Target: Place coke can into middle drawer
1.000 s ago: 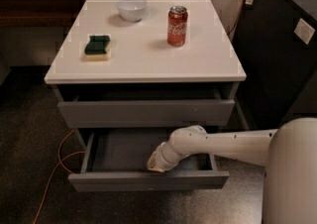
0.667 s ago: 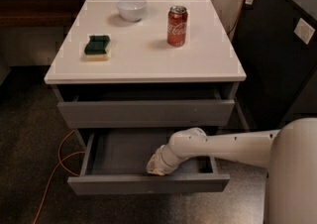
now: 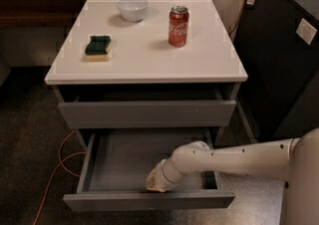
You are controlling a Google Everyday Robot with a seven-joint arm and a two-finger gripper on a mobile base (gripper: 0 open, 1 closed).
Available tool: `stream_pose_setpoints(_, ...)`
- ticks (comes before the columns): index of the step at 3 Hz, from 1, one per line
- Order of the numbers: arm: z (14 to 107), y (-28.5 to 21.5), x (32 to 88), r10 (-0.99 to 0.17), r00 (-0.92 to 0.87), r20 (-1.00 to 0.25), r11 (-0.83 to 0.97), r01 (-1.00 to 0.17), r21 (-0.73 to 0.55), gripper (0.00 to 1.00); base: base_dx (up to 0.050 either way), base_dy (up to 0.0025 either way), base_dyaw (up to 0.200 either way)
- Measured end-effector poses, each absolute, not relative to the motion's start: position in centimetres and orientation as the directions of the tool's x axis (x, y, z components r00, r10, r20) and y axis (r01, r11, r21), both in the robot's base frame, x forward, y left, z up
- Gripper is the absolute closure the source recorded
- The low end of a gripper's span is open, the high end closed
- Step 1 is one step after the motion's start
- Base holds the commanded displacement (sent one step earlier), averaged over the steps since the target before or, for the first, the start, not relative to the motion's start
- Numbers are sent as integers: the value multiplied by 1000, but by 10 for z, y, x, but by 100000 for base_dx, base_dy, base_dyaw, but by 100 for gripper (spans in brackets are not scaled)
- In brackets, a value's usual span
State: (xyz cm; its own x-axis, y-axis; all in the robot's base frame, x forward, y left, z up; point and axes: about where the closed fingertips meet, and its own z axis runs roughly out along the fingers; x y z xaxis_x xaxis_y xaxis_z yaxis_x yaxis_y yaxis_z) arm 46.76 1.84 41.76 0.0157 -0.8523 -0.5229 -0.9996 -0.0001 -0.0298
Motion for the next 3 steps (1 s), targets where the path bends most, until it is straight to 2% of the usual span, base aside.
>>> stream_pose_setpoints(1, 417, 20, 465, -850, 19, -527, -4, -1000, -29, 100, 0, 0, 0)
stream_pose_setpoints(2, 427, 22, 465, -856, 40, -516, -15, -999, -52, 83, 0, 0, 0)
stream_pose_setpoints(3, 451, 25, 468, -863, 85, -498, -32, -993, -113, 59, 0, 0, 0)
